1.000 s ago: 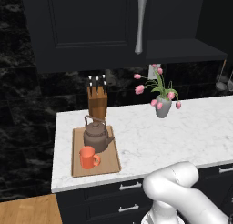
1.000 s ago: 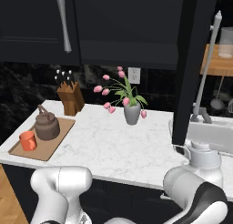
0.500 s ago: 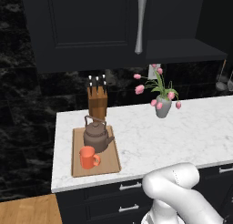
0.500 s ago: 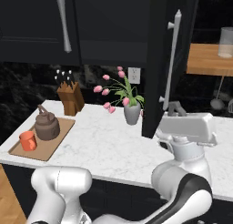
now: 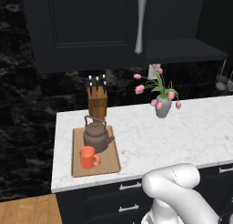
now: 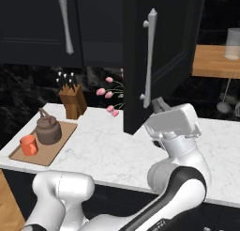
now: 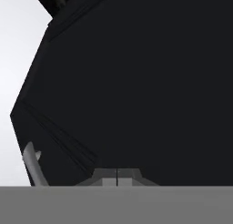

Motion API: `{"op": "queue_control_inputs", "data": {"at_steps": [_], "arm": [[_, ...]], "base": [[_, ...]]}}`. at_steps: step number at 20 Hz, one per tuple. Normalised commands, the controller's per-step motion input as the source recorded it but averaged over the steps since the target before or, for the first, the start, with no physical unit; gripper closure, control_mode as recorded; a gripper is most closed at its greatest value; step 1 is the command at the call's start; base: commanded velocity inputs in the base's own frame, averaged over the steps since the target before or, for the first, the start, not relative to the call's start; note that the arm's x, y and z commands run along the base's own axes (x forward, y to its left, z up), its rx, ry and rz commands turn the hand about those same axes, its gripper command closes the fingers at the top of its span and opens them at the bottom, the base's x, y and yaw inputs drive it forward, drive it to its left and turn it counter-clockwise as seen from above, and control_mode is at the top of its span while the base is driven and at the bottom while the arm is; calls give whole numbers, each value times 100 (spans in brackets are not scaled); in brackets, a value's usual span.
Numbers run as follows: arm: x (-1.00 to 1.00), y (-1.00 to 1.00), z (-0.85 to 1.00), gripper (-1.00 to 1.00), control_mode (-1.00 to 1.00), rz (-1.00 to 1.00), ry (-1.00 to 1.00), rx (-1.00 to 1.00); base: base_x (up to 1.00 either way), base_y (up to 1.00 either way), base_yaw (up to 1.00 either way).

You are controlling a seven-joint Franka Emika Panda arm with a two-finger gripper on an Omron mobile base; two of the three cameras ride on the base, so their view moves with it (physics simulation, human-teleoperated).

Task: Pick the kettle from the counter and place it on the tray. Then pick the mug from the cabinet and place it on the tray. Then close the cabinet doors.

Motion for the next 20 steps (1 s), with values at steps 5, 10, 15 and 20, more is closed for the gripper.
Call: {"op": "queue_control_inputs", "data": {"at_steps": [5,10,15,20], "arm": [[0,56,68,100,-100,0,10,-11],[0,46,63,100,-100,0,15,-9],[4,43,58,100,-100,0,21,-7],[24,44,40,100,-100,0,26,-7]], "base": [[0,0,0],[0,0,0],[0,0,0],[0,0,0]]}}
